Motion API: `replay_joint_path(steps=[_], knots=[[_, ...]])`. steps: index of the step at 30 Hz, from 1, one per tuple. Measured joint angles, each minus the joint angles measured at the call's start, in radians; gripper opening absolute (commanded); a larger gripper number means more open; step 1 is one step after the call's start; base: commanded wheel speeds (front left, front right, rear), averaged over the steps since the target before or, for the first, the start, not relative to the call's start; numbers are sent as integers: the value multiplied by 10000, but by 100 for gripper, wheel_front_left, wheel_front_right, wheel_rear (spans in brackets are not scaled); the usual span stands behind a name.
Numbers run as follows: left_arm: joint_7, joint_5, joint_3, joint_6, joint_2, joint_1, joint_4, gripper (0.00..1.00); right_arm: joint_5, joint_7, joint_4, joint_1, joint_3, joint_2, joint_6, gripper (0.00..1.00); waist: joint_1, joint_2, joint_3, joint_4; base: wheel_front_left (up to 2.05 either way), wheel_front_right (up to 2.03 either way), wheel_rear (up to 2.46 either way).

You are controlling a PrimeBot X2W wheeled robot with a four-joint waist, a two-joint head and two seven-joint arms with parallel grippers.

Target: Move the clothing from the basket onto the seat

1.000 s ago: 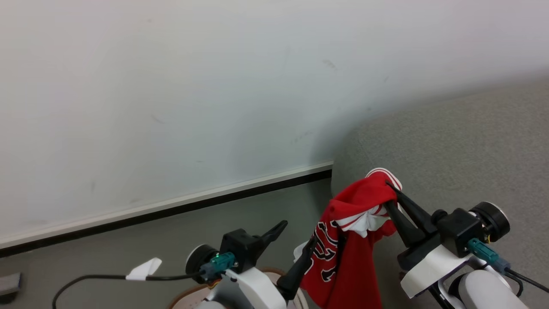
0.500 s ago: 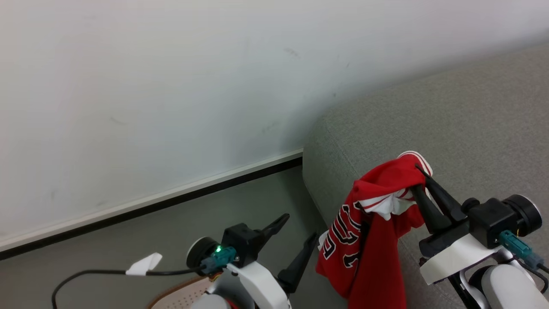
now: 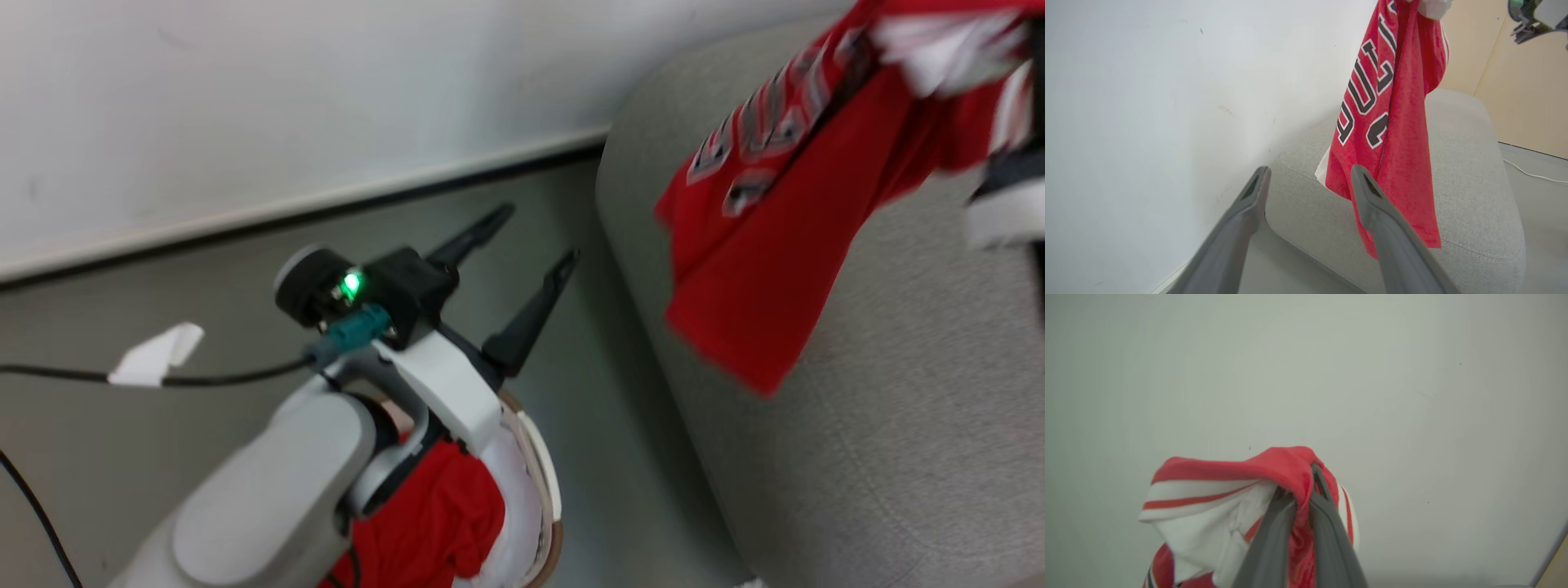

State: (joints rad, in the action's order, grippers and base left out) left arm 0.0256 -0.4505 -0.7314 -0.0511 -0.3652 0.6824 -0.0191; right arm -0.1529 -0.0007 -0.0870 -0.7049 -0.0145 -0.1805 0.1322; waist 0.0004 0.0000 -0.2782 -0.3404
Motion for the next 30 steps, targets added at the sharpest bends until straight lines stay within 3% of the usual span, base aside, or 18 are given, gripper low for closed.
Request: replay_joint_path(steps=[3,8,13,17,21,28,29,30], knots=[[102,27,178,138,-178,554,226,100,499,431,-242,-1481,997,-88,0,0,1,0,-869,170,0,0,0],[104,44,401,330,-324,1223,407,100,1672,1126,-903,-4458,3256,-1007,0,0,2,0,-2340,630,0,0,0],[35,44,355,418,-447,1229,408,100,2587,1492,-1756,-5712,4579,-1687,0,0,1,0,-2988,1231,0,0,0],[17,42,293,422,-516,1169,470,100,3313,1724,-2483,-5786,5507,-1881,0,0,0,0,-3294,1594,0,0,0],[19,38,247,426,-522,1168,593,100,4466,1941,-3367,-4746,6560,-1599,0,0,-1,0,-3547,1807,0,0,0],[8,-84,184,293,-506,848,554,100,6176,1185,-4520,-3326,8416,151,0,0,-2,1,-3643,1996,0,0,0],[-10,-86,186,280,-516,776,525,100,6276,1005,-4663,-3270,8565,370,0,23,-2,1,-3603,1991,0,0,0],[-19,-98,186,255,-537,686,495,100,6366,790,-4742,-3233,8644,527,0,80,-3,0,-3546,1981,0,0,0]])
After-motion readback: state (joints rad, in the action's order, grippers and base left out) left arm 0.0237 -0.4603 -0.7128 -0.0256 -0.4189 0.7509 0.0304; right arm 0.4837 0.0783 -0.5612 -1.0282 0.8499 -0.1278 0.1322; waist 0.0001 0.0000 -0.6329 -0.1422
